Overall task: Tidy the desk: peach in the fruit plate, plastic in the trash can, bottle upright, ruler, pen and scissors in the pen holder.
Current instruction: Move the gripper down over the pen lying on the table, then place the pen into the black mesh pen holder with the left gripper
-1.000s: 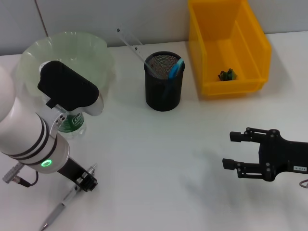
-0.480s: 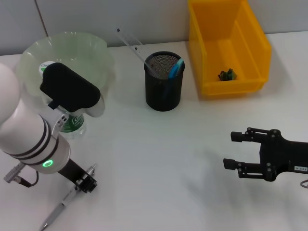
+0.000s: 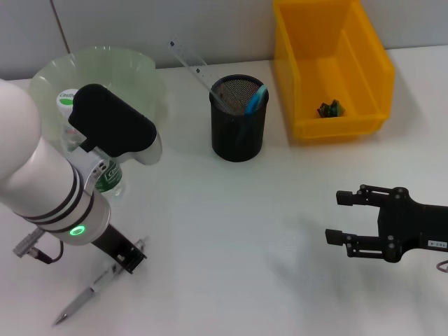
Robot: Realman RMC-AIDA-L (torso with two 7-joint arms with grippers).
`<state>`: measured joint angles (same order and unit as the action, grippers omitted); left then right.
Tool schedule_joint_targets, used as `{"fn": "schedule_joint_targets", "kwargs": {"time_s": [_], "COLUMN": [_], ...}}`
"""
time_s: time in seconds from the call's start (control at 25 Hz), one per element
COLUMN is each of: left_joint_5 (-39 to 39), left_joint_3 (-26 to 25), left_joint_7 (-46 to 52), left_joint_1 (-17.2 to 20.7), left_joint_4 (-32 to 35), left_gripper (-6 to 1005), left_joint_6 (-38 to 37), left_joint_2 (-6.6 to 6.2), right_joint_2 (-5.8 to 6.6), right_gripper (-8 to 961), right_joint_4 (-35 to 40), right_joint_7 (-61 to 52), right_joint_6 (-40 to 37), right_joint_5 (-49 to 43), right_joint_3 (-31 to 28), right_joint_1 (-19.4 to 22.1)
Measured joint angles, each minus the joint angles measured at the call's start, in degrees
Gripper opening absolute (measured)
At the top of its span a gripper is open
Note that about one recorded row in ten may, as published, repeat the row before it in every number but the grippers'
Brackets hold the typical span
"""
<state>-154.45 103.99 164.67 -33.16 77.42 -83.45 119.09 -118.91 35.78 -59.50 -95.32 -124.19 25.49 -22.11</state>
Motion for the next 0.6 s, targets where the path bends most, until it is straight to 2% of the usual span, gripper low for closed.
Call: {"fn": "schedule_joint_targets", "kwargs": {"time_s": [0.52,0.6], "left_joint_5": [1.28,5.33], "left_joint_3": [-0.07,0.36], "left_joint_7": [-0.07,-1.14], "left_joint_1": [-0.60,-0.78], "left_joint_4": [3.82,10.54], "left_gripper": [181,181], "left_joint_6": [-1.10,-2.76], "left_joint_2": [0.09,0.09], "right_joint_2": [0.06,0.07], "right_gripper": [748,748], "right_joint_4": [0.06,0.20], "right_joint_7": [-0.01,-0.04], "right_joint_6": [0.12,0.18], "right_joint_5": [0.07,0.24], "right_joint_3": [-0.53,-0.54], "right_joint_1": [-0.10,-0.11]}}
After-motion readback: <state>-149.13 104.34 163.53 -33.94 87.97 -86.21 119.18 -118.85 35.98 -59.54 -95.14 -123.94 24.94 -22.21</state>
